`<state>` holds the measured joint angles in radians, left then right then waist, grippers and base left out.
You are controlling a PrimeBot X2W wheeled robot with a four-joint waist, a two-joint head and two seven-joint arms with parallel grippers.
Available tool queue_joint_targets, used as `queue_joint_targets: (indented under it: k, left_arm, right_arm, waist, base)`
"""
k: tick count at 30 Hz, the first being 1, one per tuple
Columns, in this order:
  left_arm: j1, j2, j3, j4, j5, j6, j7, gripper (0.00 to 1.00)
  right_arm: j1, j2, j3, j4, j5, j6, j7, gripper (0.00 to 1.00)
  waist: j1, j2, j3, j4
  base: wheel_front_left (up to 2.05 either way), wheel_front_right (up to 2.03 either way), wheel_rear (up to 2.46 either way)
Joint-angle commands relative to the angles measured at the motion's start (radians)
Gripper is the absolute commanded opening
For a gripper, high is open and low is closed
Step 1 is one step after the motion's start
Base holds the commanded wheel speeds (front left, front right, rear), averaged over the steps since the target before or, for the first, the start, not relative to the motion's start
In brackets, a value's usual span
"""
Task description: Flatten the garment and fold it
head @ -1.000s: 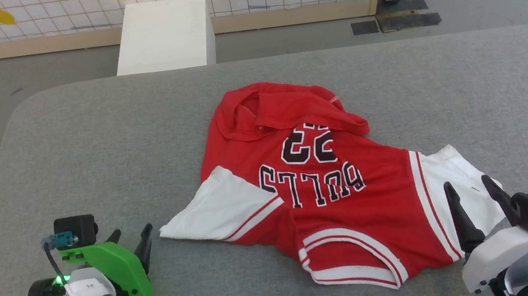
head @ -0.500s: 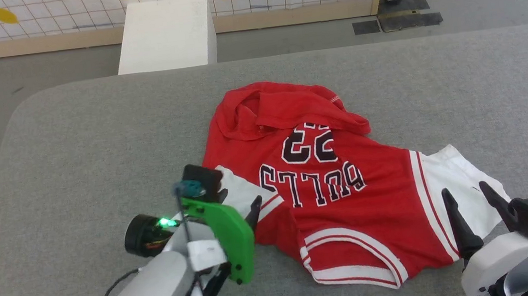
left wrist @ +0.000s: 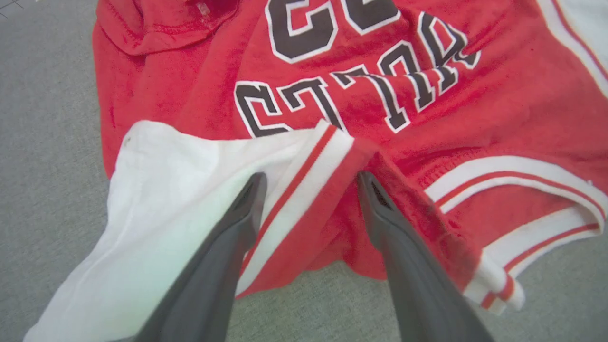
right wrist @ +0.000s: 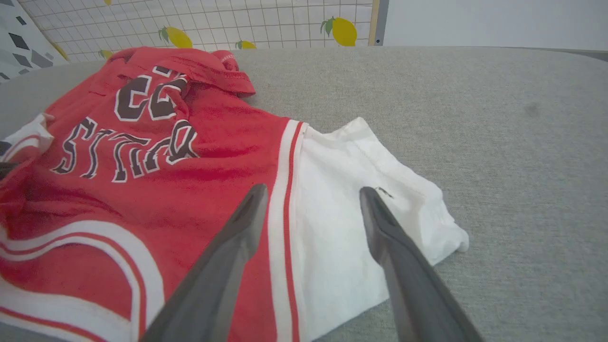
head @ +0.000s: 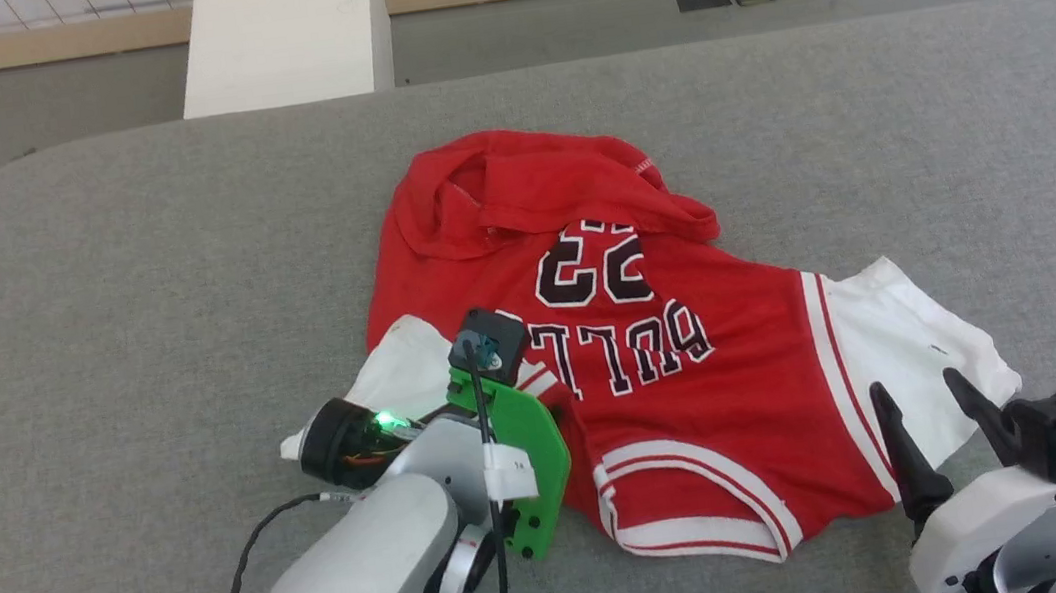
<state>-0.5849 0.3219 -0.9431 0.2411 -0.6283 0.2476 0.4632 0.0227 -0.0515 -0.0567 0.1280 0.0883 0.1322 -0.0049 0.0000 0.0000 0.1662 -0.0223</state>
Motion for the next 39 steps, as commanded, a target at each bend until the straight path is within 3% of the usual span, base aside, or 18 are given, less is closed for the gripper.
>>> queue_joint_targets:
  k: [1,9,10,11,12,21,32,39]
  left_arm:
    - [-0.019,-0.008,-0.001,0.021,0.008,0.002,0.004,1.0]
    - [-0.026,-0.046,-0.01,0.15,-0.009,-0.041,-0.036,1.0]
    - [-0.026,-0.05,-0.011,0.163,-0.014,-0.05,-0.041,0.85]
    - [-0.026,-0.054,-0.01,0.17,-0.018,-0.059,-0.048,0.27]
    - [-0.026,-0.059,-0.009,0.176,-0.023,-0.068,-0.06,0.0]
    - [-0.024,-0.07,0.033,0.159,-0.023,-0.09,-0.239,0.0]
    - [0.2,0.011,0.148,0.064,-0.056,-0.09,-0.647,0.0]
    - [0.376,0.014,0.184,0.142,-0.093,-0.079,-0.713,0.0]
  right_arm:
    - [-0.019,0.001,0.004,0.004,0.005,-0.002,-0.009,1.0]
    - [-0.034,0.001,0.019,0.024,0.004,-0.002,-0.017,1.0]
    - [-0.035,0.001,0.021,0.027,0.004,-0.002,-0.018,1.0]
    - [-0.036,0.001,0.022,0.029,0.004,-0.002,-0.019,1.0]
    - [-0.036,0.001,0.024,0.032,0.004,-0.002,-0.02,1.0]
    - [-0.026,0.001,0.02,0.053,-0.005,-0.002,-0.017,1.0]
    - [0.01,0.001,0.007,0.04,-0.015,-0.002,0.0,1.0]
    - [0.034,0.001,0.011,0.034,-0.014,-0.002,0.012,1.0]
  waist:
    - [0.0,0.0,0.017,-0.011]
    - [0.0,0.0,0.042,-0.025]
    - [0.0,0.0,0.044,-0.026]
    - [0.0,0.0,0.045,-0.026]
    - [0.0,0.0,0.045,-0.025]
    - [0.0,0.0,-0.003,0.0]
    - [0.0,0.0,-0.077,0.064]
    - [0.0,0.0,-0.107,0.095]
  base:
    - [0.0,0.0,0.0]
    - [0.0,0.0,0.0]
    - [0.0,0.0,0.0]
    - [0.0,0.0,0.0]
    - [0.0,0.0,0.0]
    - [0.0,0.0,0.0]
    - [0.0,0.0,0.0]
    - [0.0,0.0,0.0]
